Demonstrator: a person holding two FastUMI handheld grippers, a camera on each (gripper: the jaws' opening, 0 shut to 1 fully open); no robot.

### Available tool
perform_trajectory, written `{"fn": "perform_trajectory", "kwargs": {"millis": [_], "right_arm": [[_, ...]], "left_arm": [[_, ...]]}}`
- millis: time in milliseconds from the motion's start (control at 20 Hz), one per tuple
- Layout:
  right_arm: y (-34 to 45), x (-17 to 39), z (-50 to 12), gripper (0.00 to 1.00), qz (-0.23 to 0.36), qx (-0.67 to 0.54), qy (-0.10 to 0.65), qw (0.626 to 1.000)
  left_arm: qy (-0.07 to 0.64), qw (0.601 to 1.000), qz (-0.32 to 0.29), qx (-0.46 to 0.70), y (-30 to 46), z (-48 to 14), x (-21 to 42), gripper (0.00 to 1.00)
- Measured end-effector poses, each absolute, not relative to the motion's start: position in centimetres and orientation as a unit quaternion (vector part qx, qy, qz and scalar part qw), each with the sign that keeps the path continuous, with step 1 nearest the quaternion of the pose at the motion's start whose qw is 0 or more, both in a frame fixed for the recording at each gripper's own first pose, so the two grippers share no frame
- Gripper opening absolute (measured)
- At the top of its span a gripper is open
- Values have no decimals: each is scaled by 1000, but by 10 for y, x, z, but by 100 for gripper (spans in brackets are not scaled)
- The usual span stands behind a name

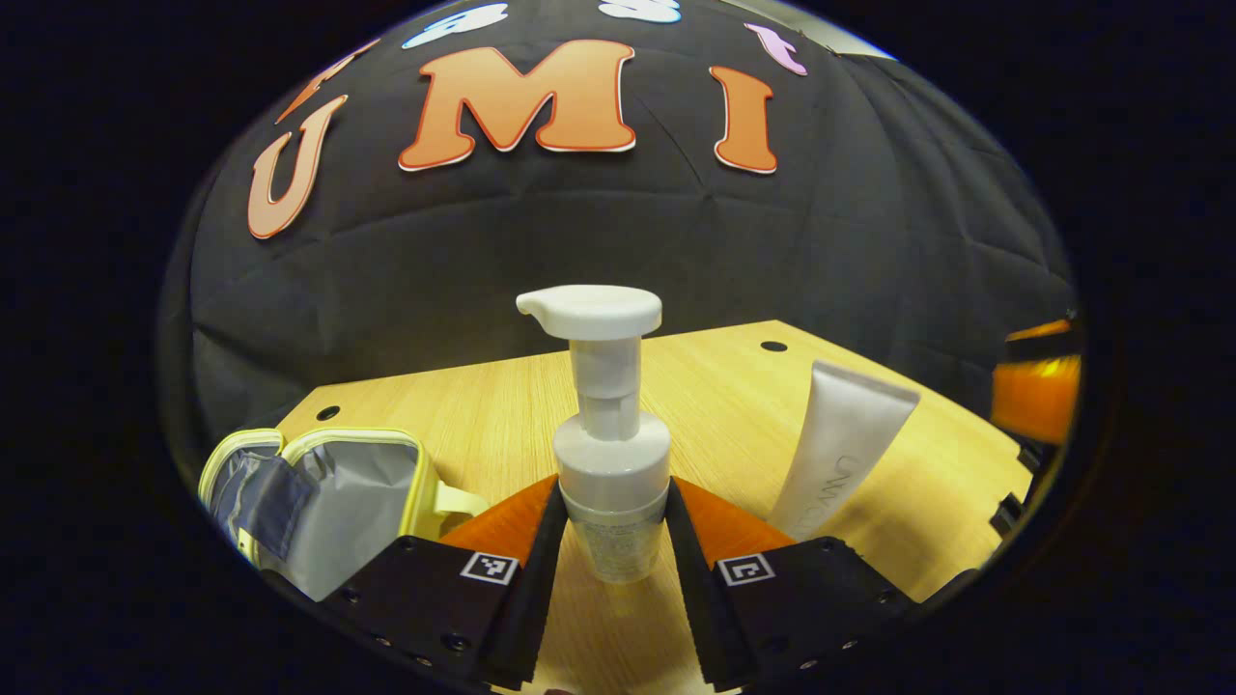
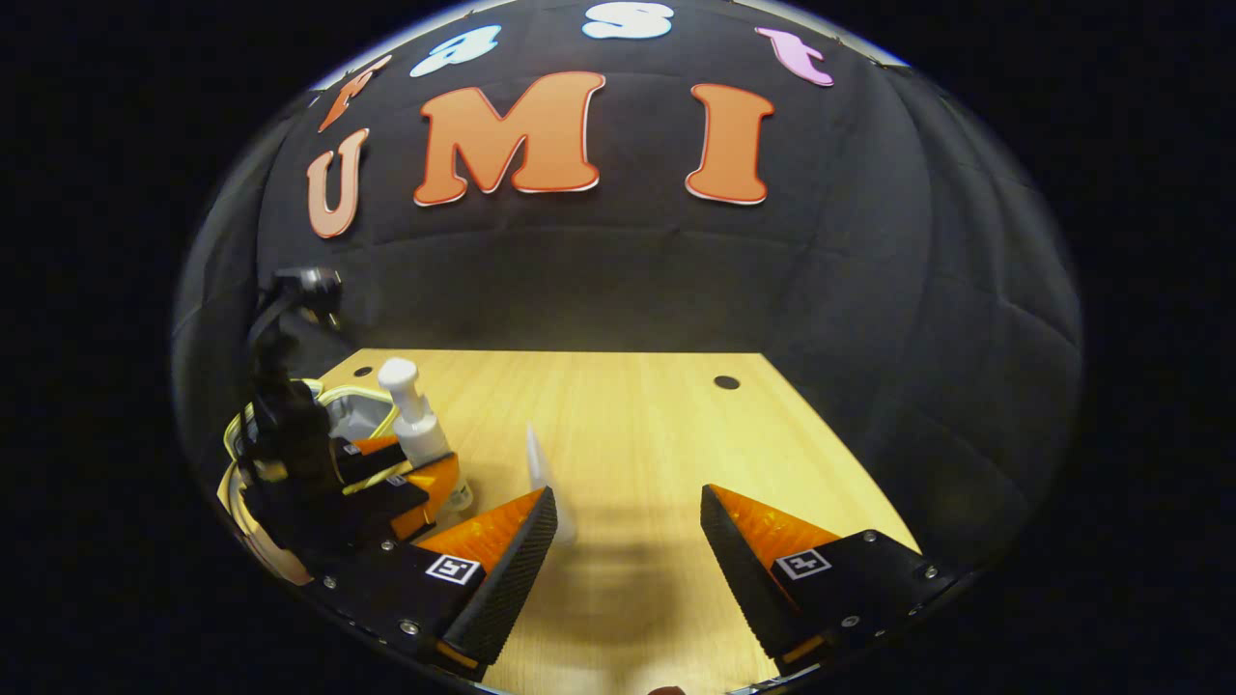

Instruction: First open the suitcase, pack the skin care products into it, and then close the suitcase.

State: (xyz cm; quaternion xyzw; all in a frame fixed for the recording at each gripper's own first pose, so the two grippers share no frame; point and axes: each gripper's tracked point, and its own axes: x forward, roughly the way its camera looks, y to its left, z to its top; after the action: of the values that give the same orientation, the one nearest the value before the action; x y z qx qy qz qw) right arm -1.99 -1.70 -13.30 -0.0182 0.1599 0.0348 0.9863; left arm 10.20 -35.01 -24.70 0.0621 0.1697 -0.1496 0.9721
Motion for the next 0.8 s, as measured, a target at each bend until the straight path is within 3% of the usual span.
{"fn": "perform_trajectory", "kwargs": {"millis": [400,800], "right_arm": [[21,8,-177,96,82,-54,190,977],[41,38,-223,95,112,-54,252,960]], "left_arm": [[184,974,-127,20,-282,-174,57,60],[197,978,-63,8,-195,-161,36,61]]}}
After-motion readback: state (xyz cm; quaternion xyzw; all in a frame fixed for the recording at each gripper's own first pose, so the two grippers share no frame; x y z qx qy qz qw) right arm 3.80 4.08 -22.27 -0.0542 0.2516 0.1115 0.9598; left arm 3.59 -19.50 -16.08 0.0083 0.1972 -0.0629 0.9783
